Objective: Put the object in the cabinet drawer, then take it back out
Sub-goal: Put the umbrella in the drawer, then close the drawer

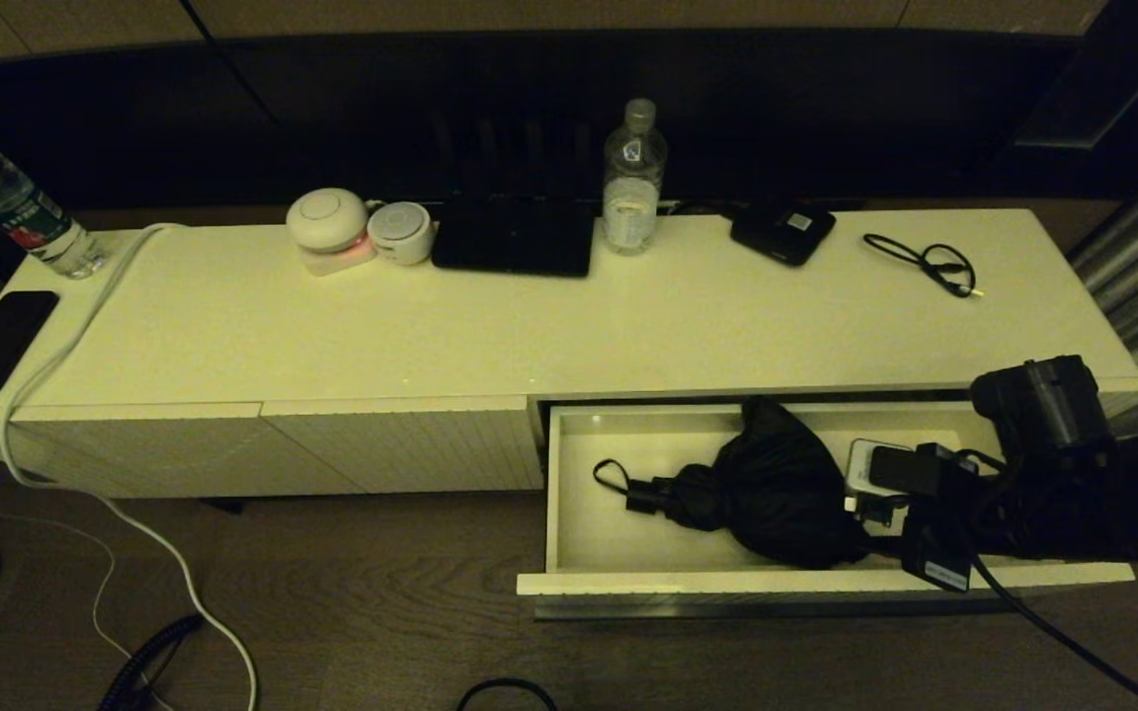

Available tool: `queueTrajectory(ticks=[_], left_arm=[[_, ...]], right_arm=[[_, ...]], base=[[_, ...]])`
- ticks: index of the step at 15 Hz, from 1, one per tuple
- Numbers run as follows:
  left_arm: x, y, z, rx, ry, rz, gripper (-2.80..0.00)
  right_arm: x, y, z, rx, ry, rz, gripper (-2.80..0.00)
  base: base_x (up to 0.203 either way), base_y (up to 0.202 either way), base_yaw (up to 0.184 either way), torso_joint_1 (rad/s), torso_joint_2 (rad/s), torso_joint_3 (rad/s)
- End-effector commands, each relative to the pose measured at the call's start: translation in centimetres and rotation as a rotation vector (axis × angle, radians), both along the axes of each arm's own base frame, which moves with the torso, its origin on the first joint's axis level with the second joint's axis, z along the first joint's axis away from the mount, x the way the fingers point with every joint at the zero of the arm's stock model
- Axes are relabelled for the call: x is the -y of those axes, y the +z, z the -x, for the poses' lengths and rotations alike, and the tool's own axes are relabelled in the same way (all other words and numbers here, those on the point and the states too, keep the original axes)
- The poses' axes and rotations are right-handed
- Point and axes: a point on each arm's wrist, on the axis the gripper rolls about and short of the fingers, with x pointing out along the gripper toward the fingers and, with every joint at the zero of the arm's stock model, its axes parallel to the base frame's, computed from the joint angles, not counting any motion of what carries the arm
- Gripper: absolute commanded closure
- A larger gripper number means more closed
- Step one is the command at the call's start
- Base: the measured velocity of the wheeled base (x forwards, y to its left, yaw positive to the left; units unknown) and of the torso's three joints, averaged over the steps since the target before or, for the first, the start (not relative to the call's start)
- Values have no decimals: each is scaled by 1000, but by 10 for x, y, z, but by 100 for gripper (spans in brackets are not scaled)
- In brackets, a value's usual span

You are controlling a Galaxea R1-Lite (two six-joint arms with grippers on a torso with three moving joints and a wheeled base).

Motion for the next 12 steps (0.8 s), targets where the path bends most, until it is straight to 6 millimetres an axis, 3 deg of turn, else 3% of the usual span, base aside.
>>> queueTrajectory(ticks=[1, 6, 9, 11, 12], left_arm=[[0, 0, 0, 0, 1, 1, 0], [0, 0, 0, 2, 1, 1, 0], [0, 0, 0, 1, 1, 1, 0], [0, 0, 0, 2, 1, 1, 0], [0, 0, 0, 2, 1, 1, 0]], right_arm=[[0, 0, 0, 11, 6, 0, -280], [3, 40, 20, 157, 8, -23, -280], [7, 67, 49, 264, 15, -47, -280], [11, 71, 69, 284, 11, -53, -280], [13, 68, 79, 276, 9, -51, 0]], base=[[0, 0, 0, 0, 0, 0], [0, 0, 0, 0, 0, 0], [0, 0, 0, 0, 0, 0], [0, 0, 0, 0, 0, 0], [0, 0, 0, 0, 0, 0]])
